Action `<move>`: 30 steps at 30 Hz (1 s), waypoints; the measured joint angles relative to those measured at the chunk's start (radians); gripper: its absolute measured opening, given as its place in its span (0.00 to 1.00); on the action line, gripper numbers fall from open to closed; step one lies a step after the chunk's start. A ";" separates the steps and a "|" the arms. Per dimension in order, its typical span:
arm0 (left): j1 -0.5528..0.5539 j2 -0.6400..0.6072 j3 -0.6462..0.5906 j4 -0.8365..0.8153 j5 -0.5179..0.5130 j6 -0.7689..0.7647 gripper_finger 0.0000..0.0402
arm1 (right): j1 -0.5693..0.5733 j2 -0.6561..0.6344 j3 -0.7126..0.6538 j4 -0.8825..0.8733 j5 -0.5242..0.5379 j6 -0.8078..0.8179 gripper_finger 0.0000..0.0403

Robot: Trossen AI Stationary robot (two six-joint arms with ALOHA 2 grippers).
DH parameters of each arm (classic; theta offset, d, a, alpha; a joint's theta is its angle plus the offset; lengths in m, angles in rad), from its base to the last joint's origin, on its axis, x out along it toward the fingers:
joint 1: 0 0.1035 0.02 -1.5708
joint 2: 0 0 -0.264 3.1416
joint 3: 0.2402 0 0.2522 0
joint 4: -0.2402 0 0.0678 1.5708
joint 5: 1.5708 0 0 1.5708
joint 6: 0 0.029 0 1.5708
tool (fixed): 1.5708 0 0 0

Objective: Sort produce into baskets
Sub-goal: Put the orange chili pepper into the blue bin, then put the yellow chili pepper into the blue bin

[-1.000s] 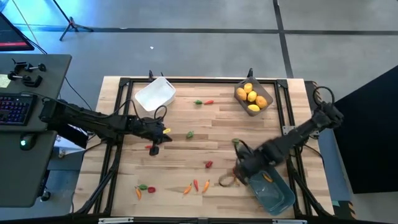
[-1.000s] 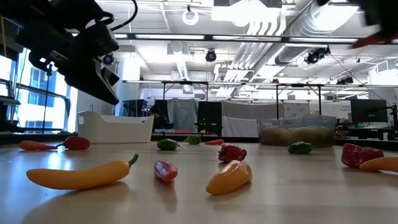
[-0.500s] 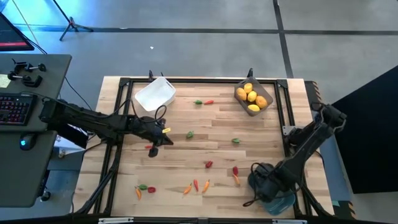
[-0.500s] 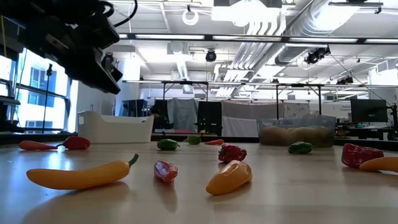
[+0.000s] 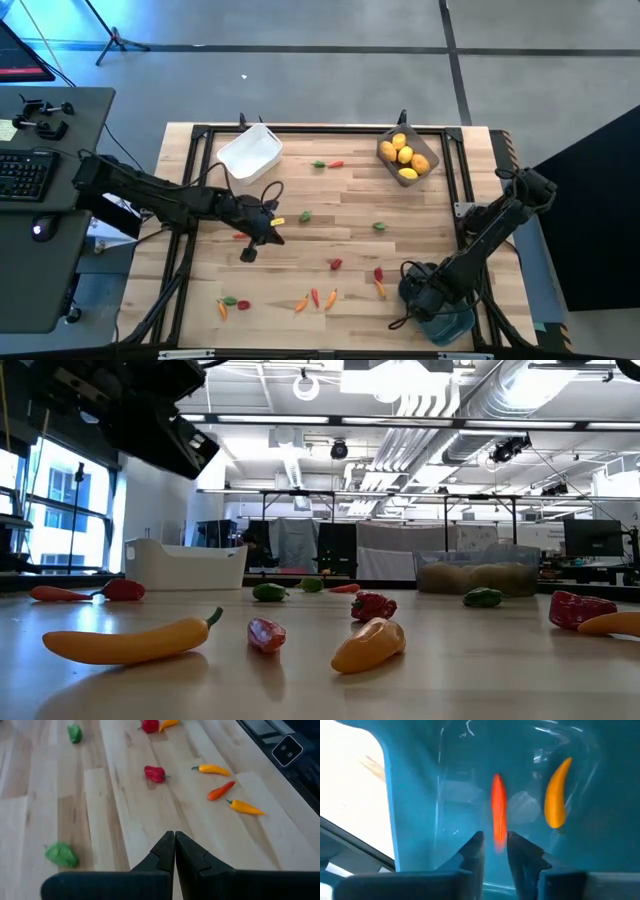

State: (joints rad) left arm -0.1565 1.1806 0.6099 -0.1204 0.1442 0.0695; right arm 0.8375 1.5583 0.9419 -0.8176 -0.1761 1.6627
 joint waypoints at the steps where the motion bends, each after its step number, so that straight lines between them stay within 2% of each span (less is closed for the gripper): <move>1: -0.004 0.007 0.010 -0.008 0.000 0.003 0.00 | 0.000 0.000 0.000 -0.002 0.000 0.001 0.21; 7: -0.025 0.035 0.052 -0.048 0.000 0.012 0.00 | 0.000 0.000 0.000 -0.006 0.000 0.004 0.31; 14: -0.082 0.053 0.058 -0.042 0.000 -0.010 0.02 | 0.000 0.000 0.001 -0.010 0.001 -0.005 0.35; 22: -0.177 0.142 0.058 0.032 -0.015 -0.095 0.20 | 0.000 0.000 0.001 -0.022 0.001 -0.014 0.35; 30: -0.276 0.288 0.058 0.224 -0.055 -0.206 0.36 | 0.001 0.000 0.001 -0.020 0.001 -0.050 0.35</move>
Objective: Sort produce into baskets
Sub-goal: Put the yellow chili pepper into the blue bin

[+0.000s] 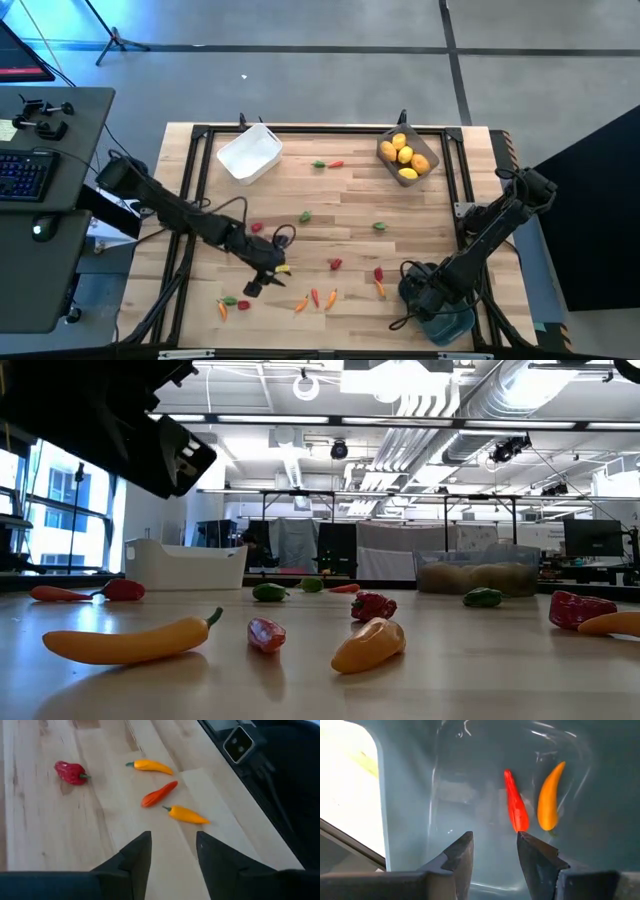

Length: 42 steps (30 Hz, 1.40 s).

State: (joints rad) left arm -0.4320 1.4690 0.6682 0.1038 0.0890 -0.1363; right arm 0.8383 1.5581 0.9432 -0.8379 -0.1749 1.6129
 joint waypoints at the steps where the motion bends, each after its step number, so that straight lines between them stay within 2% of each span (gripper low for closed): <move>1: -0.013 0.019 0.000 0.025 -0.024 -0.015 0.37 | 0.000 0.000 0.000 0.000 0.000 -0.013 0.35; 4: -0.041 0.075 0.002 0.080 -0.085 -0.058 0.39 | 0.000 0.000 0.000 0.000 0.000 -0.043 0.35; 9: -0.075 0.185 0.071 0.079 -0.169 -0.096 0.40 | 0.000 0.000 0.000 0.000 0.000 -0.084 0.35; 17: -0.081 0.332 0.206 0.009 -0.168 -0.150 0.40 | 0.000 0.000 0.000 -0.001 0.000 -0.122 0.35; 20: -0.080 0.367 0.241 -0.008 -0.140 -0.177 0.40 | 0.000 0.000 0.000 -0.003 0.010 -0.146 0.35; 27: -0.074 0.392 0.272 -0.013 -0.128 -0.234 0.39 | 0.000 0.000 0.000 -0.015 0.016 -0.159 0.35; 34: -0.072 0.392 0.273 -0.064 -0.144 -0.247 0.33 | 0.000 0.000 0.000 -0.018 0.016 -0.159 0.35; 42: -0.067 0.392 0.273 -0.039 -0.079 -0.273 0.35 | 0.000 0.000 0.000 -0.018 0.016 -0.157 0.35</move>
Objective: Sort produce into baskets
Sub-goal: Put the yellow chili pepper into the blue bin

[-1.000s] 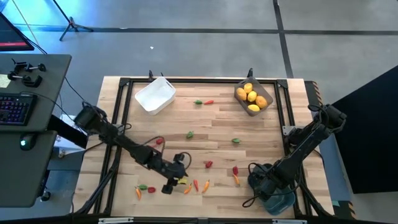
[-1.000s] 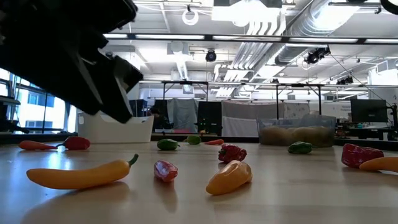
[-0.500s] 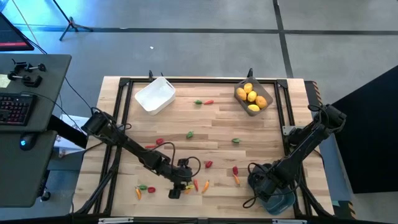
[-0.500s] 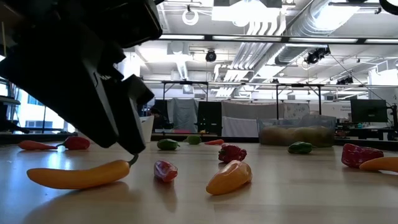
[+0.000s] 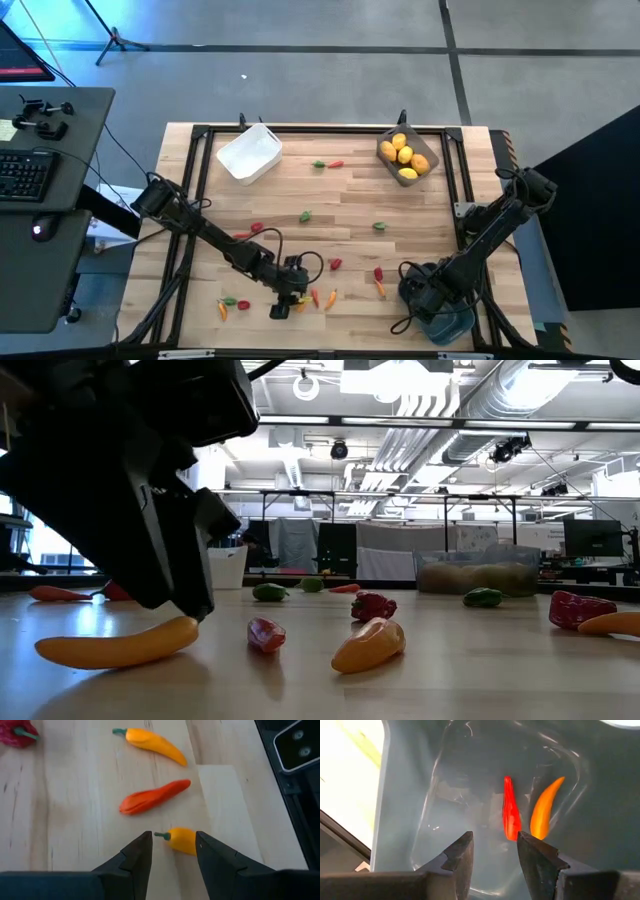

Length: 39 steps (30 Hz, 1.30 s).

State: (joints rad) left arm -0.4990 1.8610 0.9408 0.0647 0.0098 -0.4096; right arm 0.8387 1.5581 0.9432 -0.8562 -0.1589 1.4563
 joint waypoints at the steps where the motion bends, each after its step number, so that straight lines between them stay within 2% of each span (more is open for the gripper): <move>1: 0.001 0.000 0.000 0.004 0.000 -0.006 0.35 | 0.000 0.000 0.000 0.000 0.000 0.000 0.35; 8: 0.002 0.000 0.000 0.008 -0.007 -0.001 0.38 | 0.000 0.000 0.000 0.000 0.000 0.000 0.35; 23: 0.001 0.031 0.000 -0.008 0.009 0.019 0.36 | 0.000 0.000 0.000 -0.008 0.005 0.001 0.35; 28: 0.001 0.040 0.001 -0.007 0.003 0.039 0.27 | 0.000 0.000 0.000 -0.018 0.008 0.002 0.35; 35: 0.001 0.033 0.001 -0.011 0.005 0.130 0.03 | 0.000 0.000 0.003 -0.025 -0.007 0.002 0.35; 39: 0.009 0.030 0.000 -0.018 0.008 0.134 0.02 | 0.000 0.000 0.052 -0.090 0.013 0.001 0.35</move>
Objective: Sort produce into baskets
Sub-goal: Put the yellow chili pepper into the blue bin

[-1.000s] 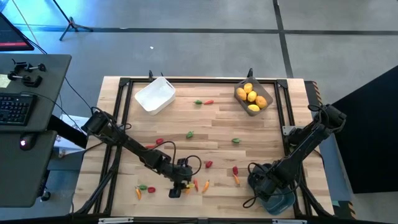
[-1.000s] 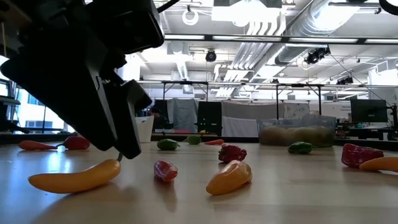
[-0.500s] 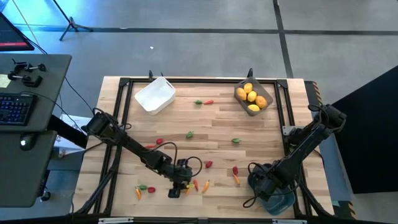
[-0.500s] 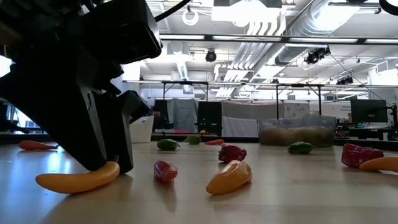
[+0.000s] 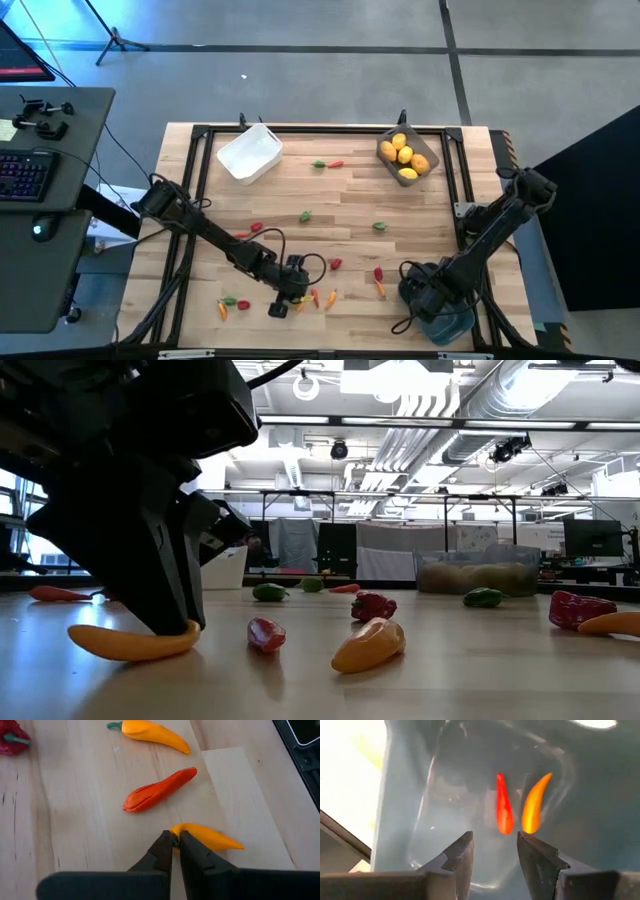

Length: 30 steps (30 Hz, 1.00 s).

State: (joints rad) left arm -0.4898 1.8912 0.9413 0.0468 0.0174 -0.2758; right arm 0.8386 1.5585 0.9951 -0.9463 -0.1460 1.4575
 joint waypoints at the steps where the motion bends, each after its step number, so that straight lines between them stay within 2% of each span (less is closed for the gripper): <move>1: 0.002 -0.006 0.000 -0.009 0.000 0.003 0.02 | 0.000 0.000 0.019 -0.026 0.011 0.000 0.35; 6: 0.021 -0.073 -0.005 -0.076 -0.030 0.029 0.01 | 0.000 0.000 0.180 -0.117 0.076 0.000 0.35; 9: 0.032 -0.137 -0.004 -0.100 -0.098 0.054 0.00 | 0.000 0.000 0.275 -0.146 0.225 -0.047 0.35; 12: 0.044 -0.183 -0.014 -0.098 -0.184 0.070 0.00 | 0.000 -0.001 0.318 -0.094 0.391 -0.109 0.35; 16: 0.048 -0.223 -0.015 -0.066 -0.312 0.087 0.00 | -0.008 -0.001 0.294 0.085 0.548 -0.207 0.35; 21: 0.048 -0.220 -0.015 0.105 -0.489 0.144 0.00 | -0.040 0.000 0.201 0.354 0.703 -0.302 0.35; 25: 0.048 -0.215 -0.013 0.255 -0.619 0.227 0.00 | -0.083 0.021 0.150 0.493 0.776 -0.390 0.35; 30: 0.051 -0.215 -0.013 0.396 -0.686 0.329 0.00 | -0.150 0.082 0.147 0.608 0.847 -0.500 0.40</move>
State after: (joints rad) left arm -0.4385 1.6764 0.9287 0.4425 -0.6691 0.0537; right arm 0.6882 1.6406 1.1419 -0.3380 0.7012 0.9573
